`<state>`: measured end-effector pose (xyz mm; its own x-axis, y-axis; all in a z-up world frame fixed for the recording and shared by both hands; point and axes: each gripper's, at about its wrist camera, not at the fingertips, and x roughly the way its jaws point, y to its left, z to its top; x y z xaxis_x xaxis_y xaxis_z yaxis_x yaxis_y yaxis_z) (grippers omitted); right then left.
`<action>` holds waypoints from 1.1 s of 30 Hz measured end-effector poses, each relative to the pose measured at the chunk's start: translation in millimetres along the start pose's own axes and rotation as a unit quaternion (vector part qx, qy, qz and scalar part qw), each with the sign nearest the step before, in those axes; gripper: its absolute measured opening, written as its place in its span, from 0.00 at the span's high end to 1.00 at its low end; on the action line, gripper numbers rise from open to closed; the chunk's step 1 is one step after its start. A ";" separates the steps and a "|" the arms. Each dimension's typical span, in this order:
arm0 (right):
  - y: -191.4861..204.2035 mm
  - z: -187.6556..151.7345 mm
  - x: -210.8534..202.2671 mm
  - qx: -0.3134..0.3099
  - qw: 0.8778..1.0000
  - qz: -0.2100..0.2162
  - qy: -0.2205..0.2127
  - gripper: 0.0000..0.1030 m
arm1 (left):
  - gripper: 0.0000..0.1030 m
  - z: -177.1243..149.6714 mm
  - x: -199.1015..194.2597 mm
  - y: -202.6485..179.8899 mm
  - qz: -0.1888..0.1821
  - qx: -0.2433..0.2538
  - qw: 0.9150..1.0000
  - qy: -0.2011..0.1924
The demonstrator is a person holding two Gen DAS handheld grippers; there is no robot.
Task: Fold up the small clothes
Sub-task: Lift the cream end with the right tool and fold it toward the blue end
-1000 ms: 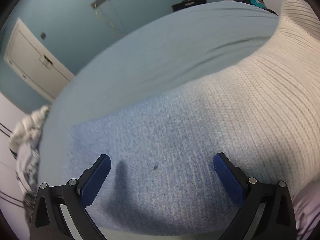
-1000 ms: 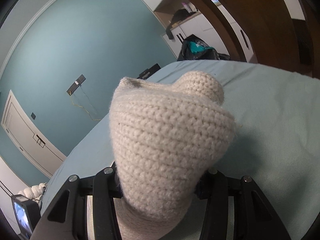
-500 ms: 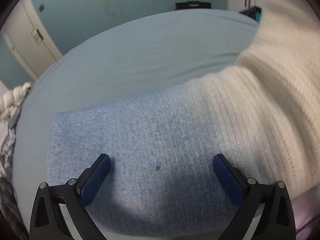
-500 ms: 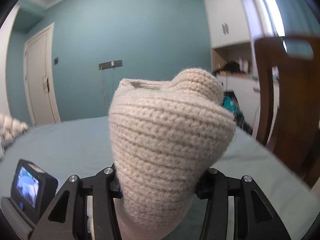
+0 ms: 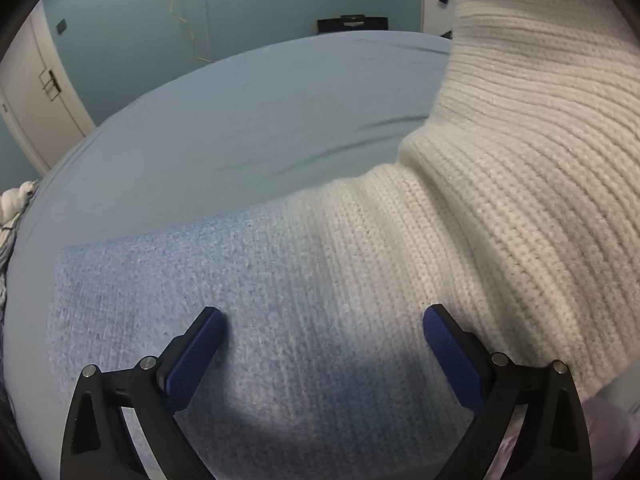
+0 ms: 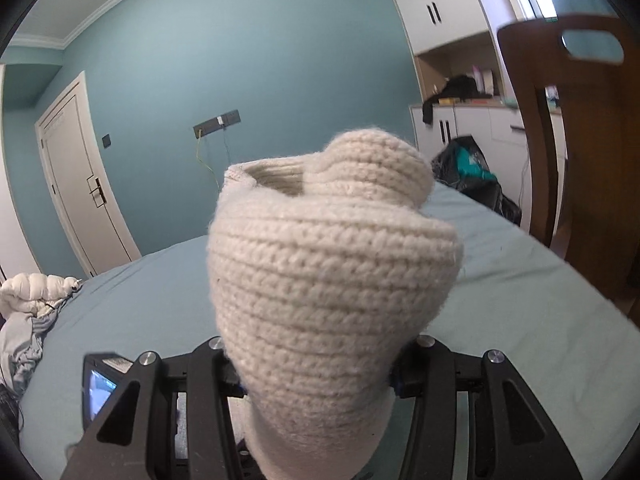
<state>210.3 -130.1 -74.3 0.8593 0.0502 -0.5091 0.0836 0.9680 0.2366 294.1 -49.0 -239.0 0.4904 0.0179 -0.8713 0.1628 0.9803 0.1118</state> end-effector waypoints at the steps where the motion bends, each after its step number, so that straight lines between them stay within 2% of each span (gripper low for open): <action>1: -2.2 -0.4 -2.0 0.004 1.000 -0.001 -0.004 0.57 | 0.03 5.8 -2.6 3.5 -0.006 0.003 1.000 0.006; 2: -4.5 -0.3 -5.1 0.007 1.000 -0.002 -0.011 0.57 | 0.03 14.8 -4.8 12.3 -0.012 -0.012 1.000 0.008; 5: -9.3 0.0 -11.5 0.020 1.000 0.000 -0.021 0.57 | 0.02 42.2 -2.9 46.4 -0.011 -0.098 0.995 -0.004; 6: -7.4 0.7 -13.1 0.019 1.000 -0.001 -0.022 0.57 | 0.02 52.1 8.2 51.9 -0.001 -0.110 0.994 0.015; 8: -1.5 1.9 -15.2 0.008 1.000 -0.002 -0.026 0.57 | 0.01 63.3 30.6 51.6 0.012 -0.100 0.993 0.054; 11: 16.0 1.3 -15.5 -0.030 0.999 -0.006 -0.032 0.57 | 0.00 69.1 46.5 34.4 0.058 -0.035 0.997 0.049; 13: 33.3 -3.7 -14.0 -0.072 0.997 -0.011 -0.035 0.57 | 0.00 69.8 51.5 34.6 0.056 -0.016 0.996 0.060; 15: 51.9 -11.2 -16.3 -0.120 0.991 -0.018 -0.047 0.57 | 0.01 69.8 43.9 52.3 0.027 -0.013 0.997 0.067; 16: 58.0 -12.1 -20.1 -0.136 0.989 -0.017 -0.057 0.58 | 0.01 67.2 34.7 69.6 0.005 -0.026 0.997 0.074; 18: 73.2 -10.9 -28.2 -0.172 0.982 -0.012 -0.076 0.58 | 0.02 60.2 14.4 108.0 -0.011 -0.054 0.995 0.084; 23: 133.4 -9.2 -30.5 -0.277 0.957 -0.009 -0.088 0.58 | 0.00 14.9 -66.0 236.0 0.015 -0.135 0.989 0.054; 26: 191.7 -28.4 -25.7 -0.383 0.918 -0.007 -0.101 0.57 | 0.00 -19.9 -112.8 316.1 0.049 -0.206 0.977 0.025; 28: 233.1 -51.9 -19.9 -0.458 0.883 -0.002 -0.103 0.57 | 0.00 -39.4 -137.7 355.3 0.068 -0.245 0.967 0.004; 30: 275.3 -89.2 -13.4 -0.538 0.836 0.011 -0.103 0.56 | 0.00 -64.3 -157.5 391.1 0.082 -0.275 0.958 -0.014; 32: 305.2 -126.8 -5.9 -0.599 0.794 0.027 -0.098 0.56 | 0.00 -73.3 -165.6 415.9 0.076 -0.297 0.952 -0.027; 33: 320.4 -153.2 -1.3 -0.637 0.764 0.036 -0.095 0.56 | 0.00 -86.0 -162.5 386.5 0.074 -0.301 0.950 -0.030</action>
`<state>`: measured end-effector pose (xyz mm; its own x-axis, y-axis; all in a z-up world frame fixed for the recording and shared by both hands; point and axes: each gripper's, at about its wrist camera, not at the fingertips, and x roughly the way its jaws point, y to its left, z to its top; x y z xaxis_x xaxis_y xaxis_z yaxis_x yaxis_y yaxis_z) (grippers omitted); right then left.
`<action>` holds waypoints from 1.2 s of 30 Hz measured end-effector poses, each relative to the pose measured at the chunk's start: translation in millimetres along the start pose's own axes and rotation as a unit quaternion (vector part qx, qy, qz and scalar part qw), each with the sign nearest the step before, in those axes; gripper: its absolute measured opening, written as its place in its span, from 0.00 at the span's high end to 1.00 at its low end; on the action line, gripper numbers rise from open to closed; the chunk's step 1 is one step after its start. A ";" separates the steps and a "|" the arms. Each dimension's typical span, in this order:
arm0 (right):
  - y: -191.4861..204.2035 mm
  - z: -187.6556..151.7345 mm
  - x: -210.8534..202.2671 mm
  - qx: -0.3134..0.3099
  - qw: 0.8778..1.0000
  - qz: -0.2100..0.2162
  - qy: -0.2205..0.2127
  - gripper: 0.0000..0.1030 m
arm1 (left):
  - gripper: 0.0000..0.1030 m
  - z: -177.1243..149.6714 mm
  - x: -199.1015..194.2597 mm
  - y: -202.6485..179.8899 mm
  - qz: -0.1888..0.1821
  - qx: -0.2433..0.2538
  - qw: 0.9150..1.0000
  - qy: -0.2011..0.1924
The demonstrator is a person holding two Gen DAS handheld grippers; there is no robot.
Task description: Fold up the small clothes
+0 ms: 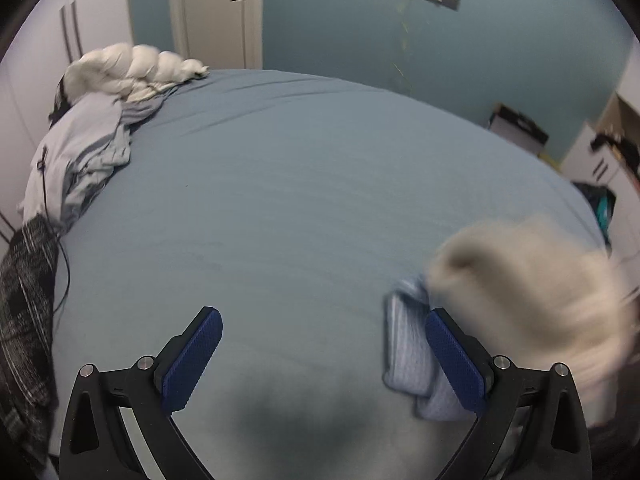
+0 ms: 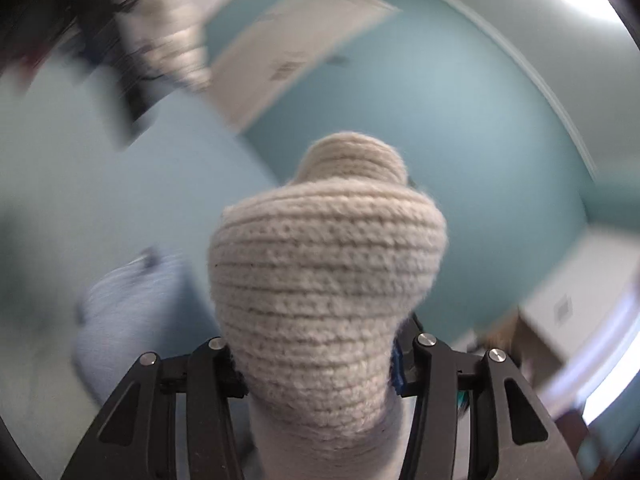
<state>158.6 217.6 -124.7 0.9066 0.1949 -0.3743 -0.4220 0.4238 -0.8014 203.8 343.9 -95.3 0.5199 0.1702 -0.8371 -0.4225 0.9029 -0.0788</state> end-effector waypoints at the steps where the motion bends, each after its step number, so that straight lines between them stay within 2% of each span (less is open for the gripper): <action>1: 25.1 4.8 3.9 -0.040 0.999 0.010 -0.005 0.55 | 0.00 -1.5 6.8 -1.2 -0.002 -0.003 1.000 -0.001; 2: 51.5 6.7 8.6 -0.082 0.996 0.017 -0.008 0.55 | 0.00 -5.0 5.4 -0.9 0.000 -0.003 1.000 -0.001; 4: 85.3 5.4 15.0 -0.127 0.992 0.020 -0.010 0.55 | 0.00 -23.9 5.7 10.7 0.002 0.008 1.000 -0.003; 6: 109.2 0.2 19.2 -0.153 0.988 0.017 -0.014 0.52 | 0.00 -32.4 -2.8 -13.3 0.002 0.023 1.000 -0.008; 7: 120.4 -4.4 20.5 -0.176 0.984 0.005 -0.015 0.43 | 0.00 -40.2 -5.0 -21.1 0.001 0.030 1.000 -0.008; 8: 126.4 -7.2 21.0 -0.189 0.982 -0.002 -0.013 0.24 | 0.00 -45.1 -5.5 -29.9 -0.002 0.038 0.999 -0.007; 10: 128.3 -7.5 17.4 -0.201 0.980 0.008 -0.009 0.08 | 0.00 -51.8 -15.8 -58.3 -0.008 0.049 0.999 -0.004; 11: 122.3 -5.7 13.5 -0.199 0.980 0.022 -0.005 0.04 | 0.00 -51.9 -17.2 -62.5 -0.012 0.054 0.998 -0.006; 14: 78.2 4.7 -14.7 -0.125 0.989 0.085 0.004 0.04 | 0.00 -51.3 -25.0 -66.8 -0.017 0.058 0.998 -0.019; 15: 51.3 1.1 -26.4 -0.073 0.992 0.101 -0.002 0.04 | 0.00 -51.4 -29.1 -69.0 -0.018 0.060 0.998 -0.026; 17: -3.1 -12.7 -41.0 0.030 0.991 0.133 -0.004 0.03 | 0.00 -53.1 -34.3 -75.8 -0.006 0.065 0.997 -0.035; 19: -59.9 -35.7 -49.1 0.148 0.974 0.172 -0.001 0.02 | 0.00 -56.8 -37.9 -88.8 -0.001 0.084 0.996 -0.044; 22: -123.9 -76.8 -33.9 0.295 0.935 0.193 0.029 0.02 | 0.00 -63.8 -34.7 -117.4 -0.001 0.124 0.991 -0.050; 23: -146.2 -97.1 -21.4 0.359 0.911 0.197 0.040 0.02 | 0.00 -67.2 -33.8 -127.1 -0.001 0.134 0.990 -0.050; 25: -163.1 -120.1 8.5 0.441 0.868 0.211 0.083 0.02 | 0.00 -74.8 -22.5 -146.0 0.009 0.162 0.986 -0.043; 26: -166.4 -136.3 32.8 0.478 0.835 0.244 0.120 0.02 | 0.00 -81.3 -14.1 -154.0 0.033 0.177 0.983 -0.042; 27: -159.6 -140.8 48.5 0.493 0.813 0.274 0.145 0.02 | 0.00 -84.9 -8.5 -156.6 0.048 0.188 0.980 -0.039; 28: -153.4 -147.1 62.3 0.498 0.799 0.289 0.173 0.02 | 0.00 -90.3 -1.5 -160.3 0.061 0.200 0.977 -0.034; 29: -141.0 -152.6 75.3 0.491 0.793 0.299 0.204 0.02 | 0.00 -97.6 7.9 -163.5 0.073 0.213 0.974 -0.023; 32: -114.4 -148.5 65.1 0.493 0.781 0.329 0.199 0.02 | 0.00 -115.3 30.9 -167.6 0.092 0.236 0.967 0.003; 34: -101.7 -147.8 63.3 0.477 0.787 0.329 0.211 0.02 | 0.00 -119.3 37.1 -162.9 0.081 0.222 0.972 0.012; 36: -91.9 -148.6 66.3 0.462 0.802 0.314 0.212 0.02 | 0.00 -117.7 38.2 -156.9 0.055 0.199 0.978 0.021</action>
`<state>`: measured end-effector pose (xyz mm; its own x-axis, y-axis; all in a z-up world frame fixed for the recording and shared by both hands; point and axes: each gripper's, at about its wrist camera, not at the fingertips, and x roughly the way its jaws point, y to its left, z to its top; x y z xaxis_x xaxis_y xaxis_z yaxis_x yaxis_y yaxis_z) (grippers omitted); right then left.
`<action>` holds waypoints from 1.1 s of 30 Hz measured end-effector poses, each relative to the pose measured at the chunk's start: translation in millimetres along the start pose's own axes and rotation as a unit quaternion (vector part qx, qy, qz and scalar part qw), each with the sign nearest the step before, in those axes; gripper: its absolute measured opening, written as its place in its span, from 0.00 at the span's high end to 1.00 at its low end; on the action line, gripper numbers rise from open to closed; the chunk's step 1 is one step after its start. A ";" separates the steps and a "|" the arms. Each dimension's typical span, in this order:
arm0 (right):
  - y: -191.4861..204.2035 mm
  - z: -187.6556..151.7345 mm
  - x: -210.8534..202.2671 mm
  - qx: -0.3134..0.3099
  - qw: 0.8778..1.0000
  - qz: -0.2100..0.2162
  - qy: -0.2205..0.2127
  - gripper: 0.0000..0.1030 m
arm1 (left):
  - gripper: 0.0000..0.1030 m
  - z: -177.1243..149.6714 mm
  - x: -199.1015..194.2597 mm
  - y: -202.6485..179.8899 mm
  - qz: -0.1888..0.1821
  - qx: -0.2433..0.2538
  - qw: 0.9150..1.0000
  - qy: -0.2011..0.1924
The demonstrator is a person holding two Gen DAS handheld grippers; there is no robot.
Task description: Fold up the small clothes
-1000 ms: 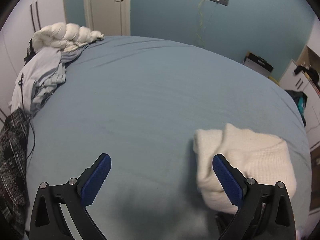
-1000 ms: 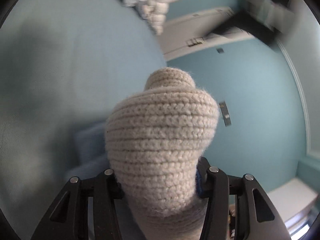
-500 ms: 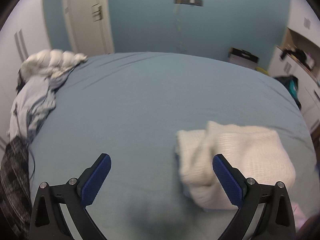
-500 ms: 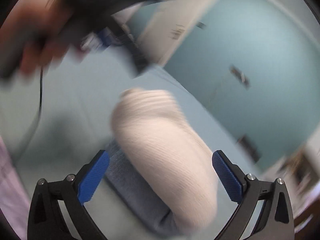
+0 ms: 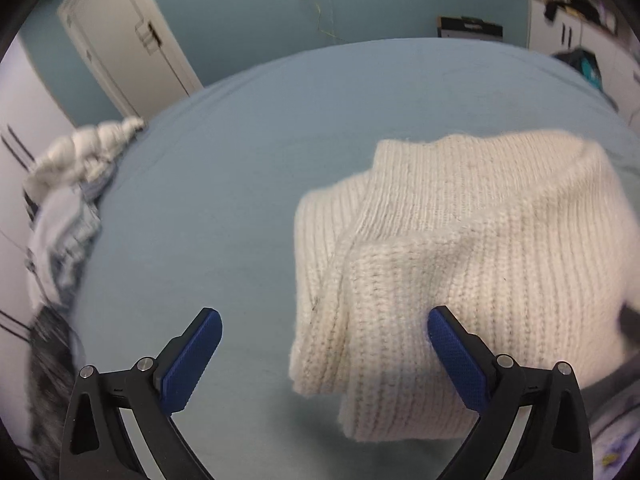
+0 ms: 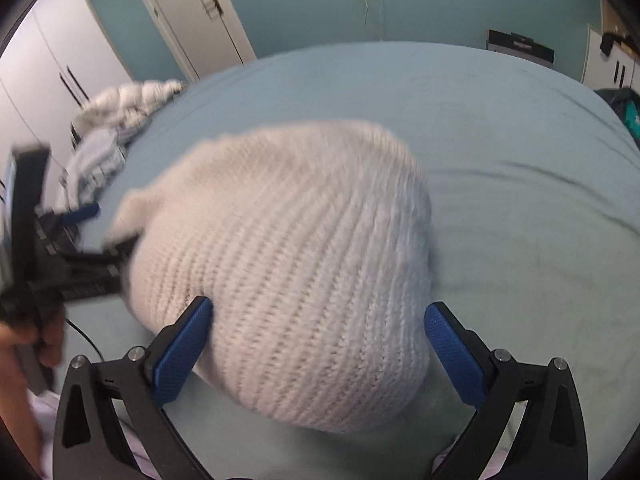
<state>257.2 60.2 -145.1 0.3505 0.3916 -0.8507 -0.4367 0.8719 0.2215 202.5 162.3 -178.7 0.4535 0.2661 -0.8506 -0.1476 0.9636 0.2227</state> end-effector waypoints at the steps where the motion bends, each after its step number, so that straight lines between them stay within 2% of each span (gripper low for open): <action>1: -2.6 2.7 1.8 0.004 1.000 -0.001 -0.005 0.02 | 0.00 1.0 0.7 3.2 -0.013 -0.009 1.000 0.001; 5: -14.3 9.3 1.2 0.034 0.999 0.027 -0.019 0.02 | 0.00 1.8 4.6 13.5 -0.044 -0.048 0.998 -0.002; 8: -21.4 -4.7 -26.4 0.052 0.995 0.045 -0.069 0.02 | 0.00 1.9 2.8 13.9 -0.039 -0.056 0.998 -0.007; 9: -18.5 -13.2 -36.7 0.045 0.994 0.022 -0.098 0.02 | 0.00 2.4 1.8 12.2 -0.029 -0.050 0.998 -0.011; 10: -14.1 -25.0 -51.9 0.036 0.991 -0.020 -0.126 0.02 | 0.00 2.5 0.7 10.4 -0.022 -0.044 0.999 -0.013; 11: -8.2 -37.1 -60.3 0.019 0.989 -0.053 -0.136 0.02 | 0.00 2.5 0.1 8.6 -0.019 -0.039 0.999 -0.014; 14: 3.9 -58.3 -48.1 -0.038 0.989 -0.108 -0.096 0.02 | 0.00 1.7 -2.4 4.5 -0.014 -0.039 0.999 -0.014; 16: 10.9 -58.9 -37.0 -0.047 0.989 -0.119 -0.077 0.04 | 0.00 1.5 -2.2 5.6 -0.013 -0.042 0.999 -0.013; 17: 16.7 -52.9 -34.2 -0.056 0.987 -0.128 -0.076 0.12 | 0.00 1.2 -3.0 5.7 -0.013 -0.043 0.999 -0.013; 19: 28.0 -42.1 -28.7 -0.082 0.984 -0.141 -0.072 0.14 | 0.00 0.4 -6.0 5.3 -0.013 -0.047 0.999 -0.016; 21: 43.2 -30.7 -16.5 -0.128 0.974 -0.175 -0.068 0.20 | 0.00 3.7 -5.0 7.3 -0.017 -0.047 0.999 -0.015; 22: 46.1 -30.4 -16.8 -0.142 0.971 -0.177 -0.077 0.33 | 0.00 5.3 -6.0 8.0 -0.018 -0.047 0.999 -0.018; 23: 47.8 -31.7 -18.9 -0.144 0.970 -0.177 -0.087 0.38 | 0.00 7.2 -8.2 7.9 -0.022 -0.046 0.999 -0.020; 27: 3.7 -41.1 -23.7 -0.056 0.986 -0.135 -0.079 0.42 | 0.00 9.5 -13.6 2.2 -0.092 -0.054 0.994 -0.017; 29: -16.1 -42.0 -23.1 -0.011 0.990 -0.121 -0.069 0.44 | 0.00 8.4 -15.6 -6.8 -0.109 -0.053 0.992 -0.019; 31: -27.8 -43.2 -21.8 0.021 0.992 -0.108 -0.058 0.44 | 0.00 7.3 -15.8 -17.1 -0.097 -0.040 0.994 -0.029; 33: -30.5 -42.4 -21.5 0.042 0.993 -0.098 -0.046 0.38 | 0.00 6.0 -13.8 -23.7 -0.073 -0.032 0.996 -0.035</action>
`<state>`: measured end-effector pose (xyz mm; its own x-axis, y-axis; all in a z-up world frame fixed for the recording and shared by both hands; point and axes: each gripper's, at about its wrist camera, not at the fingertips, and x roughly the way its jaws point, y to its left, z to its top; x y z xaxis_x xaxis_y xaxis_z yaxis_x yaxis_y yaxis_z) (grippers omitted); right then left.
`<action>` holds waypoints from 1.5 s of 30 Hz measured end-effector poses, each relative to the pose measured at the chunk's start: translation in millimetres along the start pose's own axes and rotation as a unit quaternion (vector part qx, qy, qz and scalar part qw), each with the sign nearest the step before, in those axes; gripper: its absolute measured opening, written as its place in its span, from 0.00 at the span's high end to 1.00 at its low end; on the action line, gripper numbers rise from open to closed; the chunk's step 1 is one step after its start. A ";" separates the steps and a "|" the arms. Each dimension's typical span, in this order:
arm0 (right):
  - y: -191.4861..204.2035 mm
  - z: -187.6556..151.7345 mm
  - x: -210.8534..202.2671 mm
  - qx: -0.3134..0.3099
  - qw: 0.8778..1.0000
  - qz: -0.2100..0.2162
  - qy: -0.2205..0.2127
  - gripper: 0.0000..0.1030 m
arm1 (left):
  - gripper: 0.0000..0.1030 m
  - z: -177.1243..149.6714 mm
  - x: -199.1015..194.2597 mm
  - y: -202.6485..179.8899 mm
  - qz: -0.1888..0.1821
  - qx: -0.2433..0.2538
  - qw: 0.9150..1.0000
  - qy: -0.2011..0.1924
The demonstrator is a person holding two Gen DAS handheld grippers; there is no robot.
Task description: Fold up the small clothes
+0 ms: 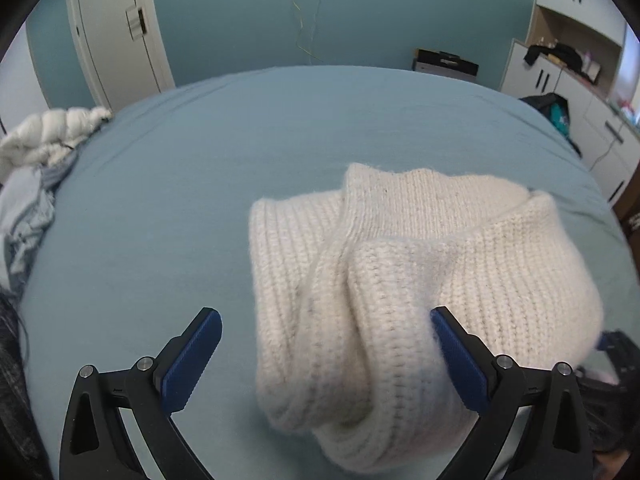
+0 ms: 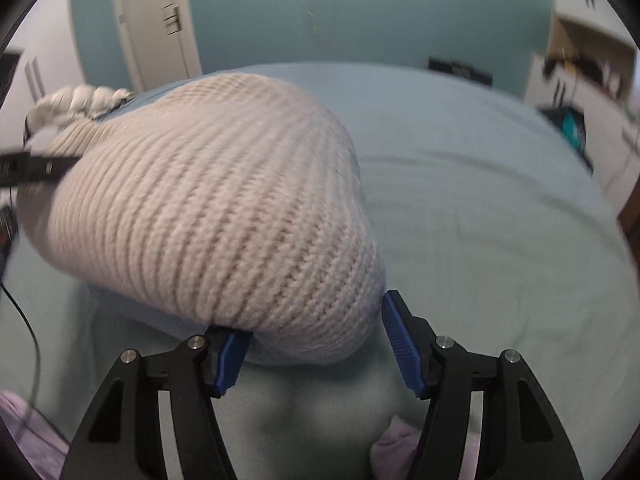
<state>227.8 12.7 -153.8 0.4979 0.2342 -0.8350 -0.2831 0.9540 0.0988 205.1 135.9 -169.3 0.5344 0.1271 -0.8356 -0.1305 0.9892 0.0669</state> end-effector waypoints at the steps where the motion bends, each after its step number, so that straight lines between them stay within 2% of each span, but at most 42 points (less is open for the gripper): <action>1: 0.7 -0.3 -1.5 0.002 1.000 0.002 0.009 0.33 | 0.00 0.0 1.6 -0.9 0.011 0.002 1.000 0.000; 3: 5.9 -0.4 -11.3 0.008 0.998 0.032 0.048 0.33 | 0.00 -0.5 4.5 1.7 0.032 0.003 0.999 -0.001; 4: 2.4 -2.2 -21.6 0.013 0.998 0.056 0.041 0.33 | 0.00 -0.8 6.1 4.7 0.026 0.001 1.000 0.001; 6: -5.6 -0.1 -62.2 0.036 0.992 0.115 -0.029 0.31 | 0.00 -0.4 9.4 12.8 -0.003 -0.013 1.000 0.011; 7: -9.6 4.6 -75.5 0.046 0.990 0.123 -0.058 0.30 | 0.00 -0.1 11.2 16.2 -0.015 -0.023 0.999 0.017; 8: -11.9 11.5 -83.2 0.056 0.989 0.115 -0.074 0.26 | 0.00 0.3 12.1 19.0 -0.019 -0.029 0.999 0.020; 9: -13.4 20.5 -83.4 0.059 0.991 0.104 -0.064 0.25 | 0.00 0.8 13.5 21.3 -0.023 -0.033 0.999 0.023; 12: -12.3 37.7 -55.1 0.050 0.995 0.089 -0.009 0.25 | 0.00 0.9 14.1 21.8 -0.025 -0.032 0.999 0.025; 13: -10.2 33.5 -48.8 0.043 0.996 0.084 0.004 0.26 | 0.00 0.7 14.3 20.7 -0.021 -0.028 0.999 0.026; 14: -11.9 31.9 -42.7 0.038 0.996 0.086 0.005 0.21 | 0.00 0.7 14.9 19.8 -0.018 -0.023 0.999 0.025; 15: -14.3 29.4 -39.6 0.037 0.997 0.069 -0.001 0.13 | 0.00 2.0 15.5 19.4 -0.021 -0.022 0.999 0.025; 16: -19.5 24.5 -34.5 0.038 0.998 0.050 0.001 0.01 | 0.00 2.2 16.3 17.7 -0.031 -0.022 0.999 0.028; 19: -33.6 17.1 -14.5 0.062 0.996 0.054 0.027 0.02 | 0.00 2.7 17.6 12.0 -0.039 -0.020 0.999 0.029; 23: -35.3 16.6 -18.6 0.053 0.997 0.052 0.013 0.02 | 0.00 1.4 15.4 9.8 -0.025 -0.022 0.999 0.024; 25: -39.6 15.9 -26.6 0.063 0.995 0.076 0.006 0.02 | 0.00 -0.4 12.2 10.4 -0.021 -0.031 0.999 0.022; 26: -47.4 13.1 -32.1 0.079 0.991 0.109 -0.014 0.02 | 0.00 -0.4 8.4 12.0 -0.021 -0.035 0.999 0.020; 28: -60.6 -0.4 -42.4 0.100 0.983 0.143 -0.058 0.02 | 0.00 2.6 -2.0 16.0 -0.035 -0.031 0.999 0.026; 31: -80.3 -16.2 -58.1 0.148 0.971 0.158 -0.105 0.01 | 0.00 15.1 -25.3 37.9 -0.065 -0.041 0.997 0.007; 33: -90.0 -18.7 -57.1 0.170 0.963 0.178 -0.106 0.01 | 0.00 20.7 -35.9 53.2 -0.063 -0.047 0.997 -0.004; 36: -97.9 -20.4 -41.9 0.192 0.960 0.190 -0.079 0.01 | 0.00 22.0 -44.5 82.9 -0.041 -0.077 0.996 -0.022; 38: -90.9 -15.7 -32.4 0.198 0.958 0.196 -0.066 0.01 | 0.00 23.0 -37.5 104.0 -0.038 -0.100 0.994 -0.013; 41: -93.6 -15.9 -31.0 0.206 0.955 0.203 -0.065 0.01 | 0.00 19.9 -11.4 123.8 -0.022 -0.111 0.993 0.023; 43: -93.7 -17.9 -31.0 0.208 0.954 0.206 -0.063 0.01 | 0.00 18.3 6.8 130.9 -0.063 -0.117 0.991 0.036; 45: -92.6 -22.6 -31.9 0.209 0.953 0.210 -0.061 0.01 | 0.00 14.7 28.6 134.3 -0.129 -0.128 0.982 0.056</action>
<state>219.6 -87.3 -148.5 0.5108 0.6080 -0.6078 -0.1395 0.7562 0.6393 215.1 273.5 -176.2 0.4837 -0.1485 -0.8626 -0.2164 0.9346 -0.2823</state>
